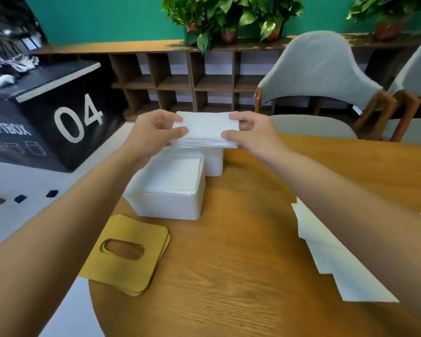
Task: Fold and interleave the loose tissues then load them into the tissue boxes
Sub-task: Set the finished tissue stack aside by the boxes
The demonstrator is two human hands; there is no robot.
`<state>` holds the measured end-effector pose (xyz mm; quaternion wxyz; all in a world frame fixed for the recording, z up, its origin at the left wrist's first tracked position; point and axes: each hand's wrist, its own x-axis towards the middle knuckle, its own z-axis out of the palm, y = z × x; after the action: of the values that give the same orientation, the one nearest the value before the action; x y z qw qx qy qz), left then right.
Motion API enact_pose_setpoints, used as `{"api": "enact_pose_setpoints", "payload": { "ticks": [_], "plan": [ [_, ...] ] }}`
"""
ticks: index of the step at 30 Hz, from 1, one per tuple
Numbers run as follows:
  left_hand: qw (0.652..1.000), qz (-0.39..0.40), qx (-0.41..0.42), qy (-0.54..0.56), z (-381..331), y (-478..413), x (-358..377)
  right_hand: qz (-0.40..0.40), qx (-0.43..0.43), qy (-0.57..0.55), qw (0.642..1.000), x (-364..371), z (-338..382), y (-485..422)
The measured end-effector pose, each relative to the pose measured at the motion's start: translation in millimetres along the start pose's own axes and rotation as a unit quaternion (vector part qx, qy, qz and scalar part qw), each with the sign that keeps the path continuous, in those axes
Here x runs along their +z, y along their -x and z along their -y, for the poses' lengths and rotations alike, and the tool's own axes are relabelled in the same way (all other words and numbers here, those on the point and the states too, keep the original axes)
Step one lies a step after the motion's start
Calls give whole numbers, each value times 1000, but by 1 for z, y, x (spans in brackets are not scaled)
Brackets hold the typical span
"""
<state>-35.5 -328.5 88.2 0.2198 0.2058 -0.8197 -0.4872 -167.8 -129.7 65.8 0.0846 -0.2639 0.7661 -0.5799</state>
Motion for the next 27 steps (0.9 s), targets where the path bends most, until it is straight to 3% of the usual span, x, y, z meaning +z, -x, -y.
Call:
{"api": "enact_pose_setpoints", "payload": {
  "ticks": [9, 16, 27],
  "plan": [
    [988, 3, -27, -149, 23, -42, -15, 51, -48, 136, 988, 31, -8, -49],
    [957, 22, 20, -290, 19, -41, -14, 123, -67, 300, 944, 42, -6, -52],
    [927, 37, 84, -362, 27, -41, -8, 73, -108, 356, 925, 39, -11, -44]
  ]
}}
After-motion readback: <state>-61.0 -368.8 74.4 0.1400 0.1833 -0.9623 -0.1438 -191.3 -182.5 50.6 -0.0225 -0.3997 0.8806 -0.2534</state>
